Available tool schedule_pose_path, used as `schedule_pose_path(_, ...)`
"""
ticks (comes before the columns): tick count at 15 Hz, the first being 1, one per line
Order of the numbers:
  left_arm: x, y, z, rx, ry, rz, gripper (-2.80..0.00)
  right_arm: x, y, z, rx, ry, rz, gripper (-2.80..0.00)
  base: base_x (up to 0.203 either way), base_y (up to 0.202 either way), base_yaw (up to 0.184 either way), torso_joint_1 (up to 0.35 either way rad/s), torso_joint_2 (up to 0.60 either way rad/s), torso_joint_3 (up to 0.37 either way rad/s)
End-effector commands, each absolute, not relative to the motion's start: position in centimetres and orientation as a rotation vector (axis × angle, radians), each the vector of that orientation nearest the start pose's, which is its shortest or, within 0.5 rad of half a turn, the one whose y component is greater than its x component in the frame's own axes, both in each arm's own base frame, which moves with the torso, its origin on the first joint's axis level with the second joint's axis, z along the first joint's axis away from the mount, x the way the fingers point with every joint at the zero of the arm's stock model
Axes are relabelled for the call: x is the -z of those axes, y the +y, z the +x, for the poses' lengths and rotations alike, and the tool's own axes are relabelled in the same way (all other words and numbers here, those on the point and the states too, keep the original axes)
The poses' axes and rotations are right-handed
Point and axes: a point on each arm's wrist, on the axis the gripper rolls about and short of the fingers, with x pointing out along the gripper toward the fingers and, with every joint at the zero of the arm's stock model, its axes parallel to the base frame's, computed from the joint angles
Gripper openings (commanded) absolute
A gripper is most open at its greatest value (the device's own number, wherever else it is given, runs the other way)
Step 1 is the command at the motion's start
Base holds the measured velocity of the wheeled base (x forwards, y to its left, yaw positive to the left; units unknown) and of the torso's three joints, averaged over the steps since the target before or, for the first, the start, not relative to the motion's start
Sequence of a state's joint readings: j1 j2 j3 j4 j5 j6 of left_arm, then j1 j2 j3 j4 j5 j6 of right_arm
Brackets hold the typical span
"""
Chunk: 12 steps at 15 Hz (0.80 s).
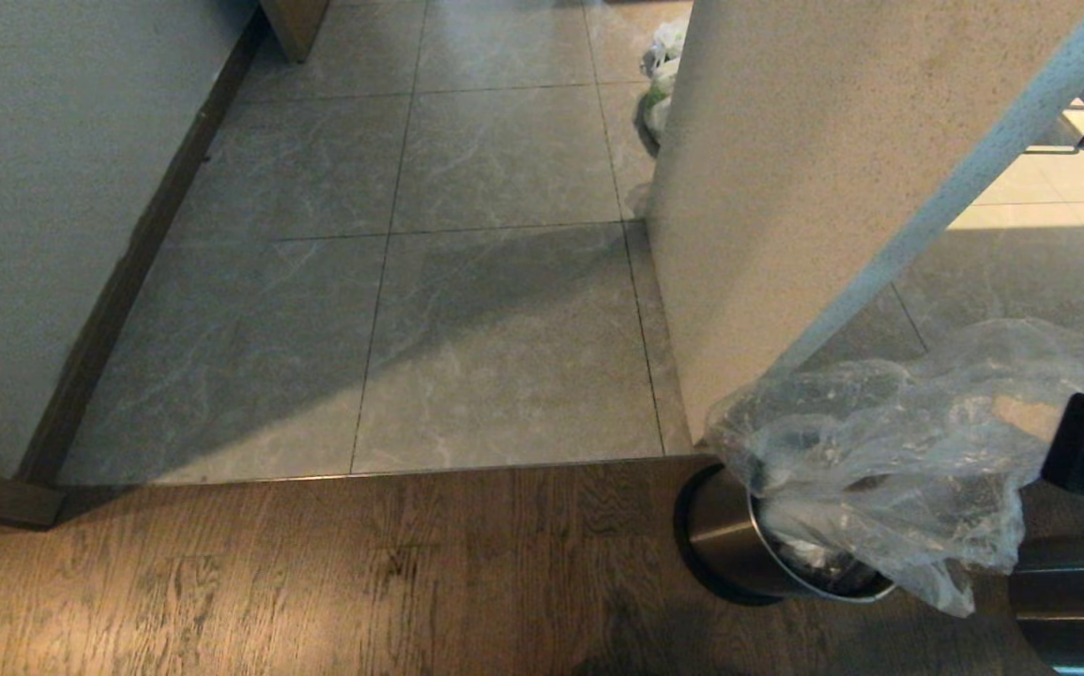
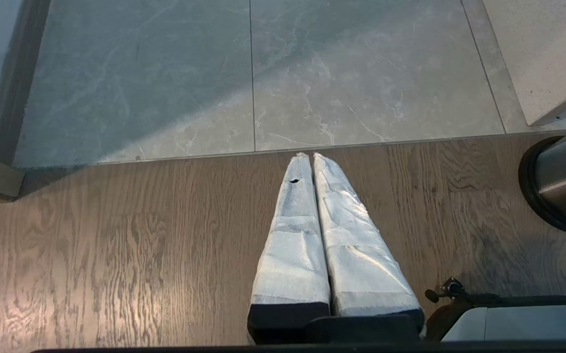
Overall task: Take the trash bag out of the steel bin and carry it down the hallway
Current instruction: Pick up the trash bag
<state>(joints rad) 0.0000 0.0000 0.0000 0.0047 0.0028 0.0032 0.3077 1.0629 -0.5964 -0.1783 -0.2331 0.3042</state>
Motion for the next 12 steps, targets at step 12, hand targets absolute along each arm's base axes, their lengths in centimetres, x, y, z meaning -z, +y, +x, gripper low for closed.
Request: schedule_pose_path(12,-7.5,0.0,-2.3,-0.003,0.003,0.003,-2.80,-23.0,-0.2,1.3,-0.014,0.005,0.240,-2.80,0.000,0.000,0.000,0.000,0.00,0.000)
